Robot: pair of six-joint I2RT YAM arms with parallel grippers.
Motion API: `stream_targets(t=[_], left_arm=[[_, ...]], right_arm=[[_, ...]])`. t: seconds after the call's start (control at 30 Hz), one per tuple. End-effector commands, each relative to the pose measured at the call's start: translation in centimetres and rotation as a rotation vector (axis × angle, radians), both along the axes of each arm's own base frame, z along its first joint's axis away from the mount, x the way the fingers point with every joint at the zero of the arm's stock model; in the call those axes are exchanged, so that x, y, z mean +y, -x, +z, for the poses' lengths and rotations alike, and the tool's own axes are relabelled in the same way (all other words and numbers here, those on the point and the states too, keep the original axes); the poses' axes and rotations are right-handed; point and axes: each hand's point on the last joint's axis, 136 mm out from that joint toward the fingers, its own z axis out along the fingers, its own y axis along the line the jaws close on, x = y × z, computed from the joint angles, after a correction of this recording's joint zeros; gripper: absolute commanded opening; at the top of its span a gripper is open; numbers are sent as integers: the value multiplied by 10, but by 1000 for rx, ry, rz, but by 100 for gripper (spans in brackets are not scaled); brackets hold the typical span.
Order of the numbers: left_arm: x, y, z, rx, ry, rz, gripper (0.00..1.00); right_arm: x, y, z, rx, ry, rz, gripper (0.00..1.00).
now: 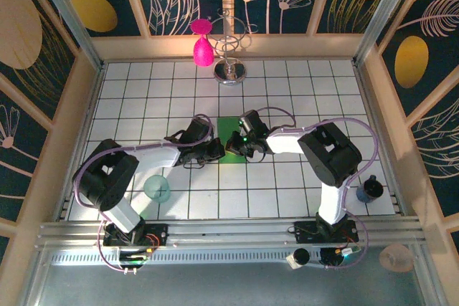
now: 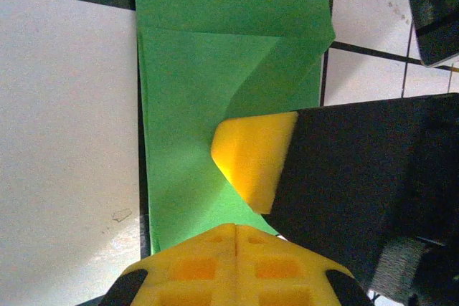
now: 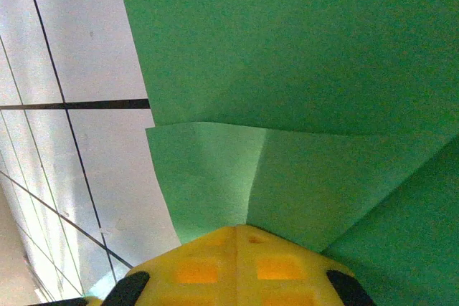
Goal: Fold a paper plane with a square sheet of paper (pick it up from the middle)
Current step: Fold the triangle a second time at the center of the table.
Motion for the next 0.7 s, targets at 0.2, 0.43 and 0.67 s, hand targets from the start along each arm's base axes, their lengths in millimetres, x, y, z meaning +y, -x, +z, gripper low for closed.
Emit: stream_targets(t=[0.2,0.43,0.67], left_arm=[[9,3,-23,41,-76,18,0],[25,13,-47,103,-167,37,0],[43,25,-62,150,-243,53,0]], right_arm=[[-2,-1,-4,16,-3,-11,5],[-4,-5,-2,-10,11,-6,5],[-22,-23,-1,-56,34,-30,5]])
